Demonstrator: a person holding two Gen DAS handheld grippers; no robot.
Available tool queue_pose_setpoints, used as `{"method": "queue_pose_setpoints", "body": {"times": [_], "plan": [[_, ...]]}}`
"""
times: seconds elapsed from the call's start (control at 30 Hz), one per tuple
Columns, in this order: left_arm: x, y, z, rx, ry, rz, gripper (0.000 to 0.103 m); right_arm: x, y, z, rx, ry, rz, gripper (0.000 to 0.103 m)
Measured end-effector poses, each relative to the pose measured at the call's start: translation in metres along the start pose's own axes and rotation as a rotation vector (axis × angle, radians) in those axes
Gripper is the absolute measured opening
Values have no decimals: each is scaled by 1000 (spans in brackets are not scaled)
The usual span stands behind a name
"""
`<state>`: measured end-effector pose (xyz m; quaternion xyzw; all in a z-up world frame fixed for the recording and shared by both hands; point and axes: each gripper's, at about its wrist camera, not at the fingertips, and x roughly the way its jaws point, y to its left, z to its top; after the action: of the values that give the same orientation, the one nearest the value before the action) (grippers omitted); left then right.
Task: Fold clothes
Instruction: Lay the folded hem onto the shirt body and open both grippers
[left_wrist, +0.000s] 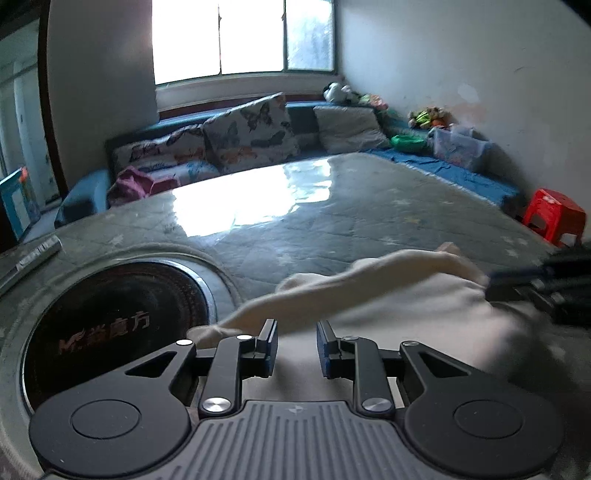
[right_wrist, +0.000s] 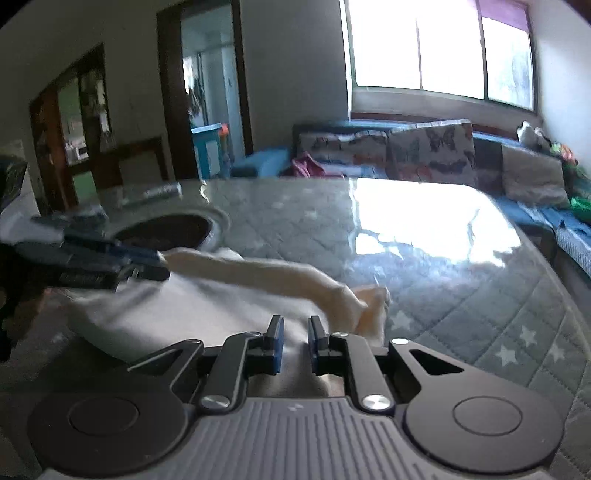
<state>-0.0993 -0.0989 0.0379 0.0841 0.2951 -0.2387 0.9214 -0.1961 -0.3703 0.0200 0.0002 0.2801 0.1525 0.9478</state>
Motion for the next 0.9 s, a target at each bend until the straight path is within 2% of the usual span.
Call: {"method": "queue_pose_setpoints", "body": {"times": [0.07, 0.2, 0.33, 0.47, 0.6, 0.77, 0.9], "plan": [[-12, -10, -7, 6, -12, -36, 25, -2, 2, -3, -3, -9, 15, 12], [-23, -28, -23, 27, -11, -88, 25, 10, -4, -18, 20, 31, 20, 12], [-27, -33, -24, 39, -25, -95, 25, -2, 5, -7, -37, 7, 10, 12], [-26, -34, -25, 28, -34, -115, 25, -11, 26, -4, -93, -25, 74, 12], [-17, -35, -37, 15, 7, -109, 26, 4, 39, -15, -127, 17, 101, 12], [-22, -33, -39, -4, -9, -115, 26, 7, 44, -19, -161, 21, 93, 13], [-30, -24, -31, -31, -48, -101, 26, 5, 54, -13, -200, -1, 132, 15]]}}
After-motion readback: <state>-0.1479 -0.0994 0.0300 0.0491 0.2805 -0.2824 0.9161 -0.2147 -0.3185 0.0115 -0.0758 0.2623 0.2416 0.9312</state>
